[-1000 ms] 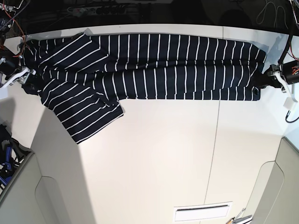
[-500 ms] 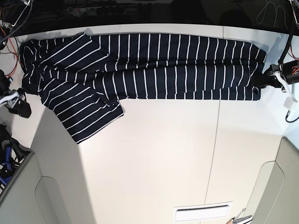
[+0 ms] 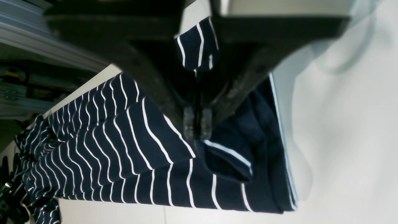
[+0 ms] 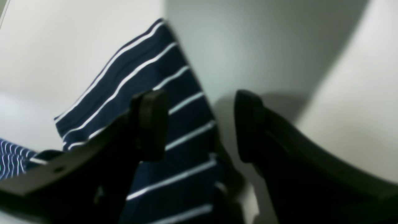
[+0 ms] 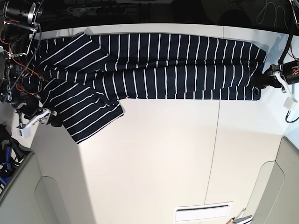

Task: Fold the T-shirt properly
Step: 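Grasp the folded sleeve end with the right gripper and tuck it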

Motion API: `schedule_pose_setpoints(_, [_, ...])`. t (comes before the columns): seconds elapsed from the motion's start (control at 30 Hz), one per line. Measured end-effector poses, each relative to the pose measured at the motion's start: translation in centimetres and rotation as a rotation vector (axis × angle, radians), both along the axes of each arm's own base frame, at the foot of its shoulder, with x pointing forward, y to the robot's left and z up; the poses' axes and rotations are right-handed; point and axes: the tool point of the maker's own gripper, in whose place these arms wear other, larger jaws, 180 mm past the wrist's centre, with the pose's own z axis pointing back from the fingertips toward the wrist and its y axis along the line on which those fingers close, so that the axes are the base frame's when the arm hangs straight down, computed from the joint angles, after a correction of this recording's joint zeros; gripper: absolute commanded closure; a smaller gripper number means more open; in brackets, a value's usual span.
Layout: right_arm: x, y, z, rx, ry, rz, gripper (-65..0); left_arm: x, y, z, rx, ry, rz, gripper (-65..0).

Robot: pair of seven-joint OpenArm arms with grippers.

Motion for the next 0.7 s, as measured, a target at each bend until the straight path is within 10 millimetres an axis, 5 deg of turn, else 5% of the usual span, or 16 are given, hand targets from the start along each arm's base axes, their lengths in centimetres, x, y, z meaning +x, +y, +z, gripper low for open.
schedule_pose_setpoints(0.27, [0.3, 4.0, -0.8, 0.05, -0.001, 0.043, -33.6, 0.2, 0.0, 0.1, -0.001, -0.01, 0.006, 0.0])
schedule_pose_setpoints(0.47, [0.4, 4.6, -0.9, 0.065, -0.004, 0.048, -32.8, 0.2, 0.0, 0.1, -0.001, -0.01, 0.006, 0.0])
schedule_pose_setpoints(0.7, [0.1, 4.8, -1.2, 0.057, 0.016, 0.057, 0.0, 0.2, 0.0, 0.1, -0.001, -0.01, 0.006, 0.0])
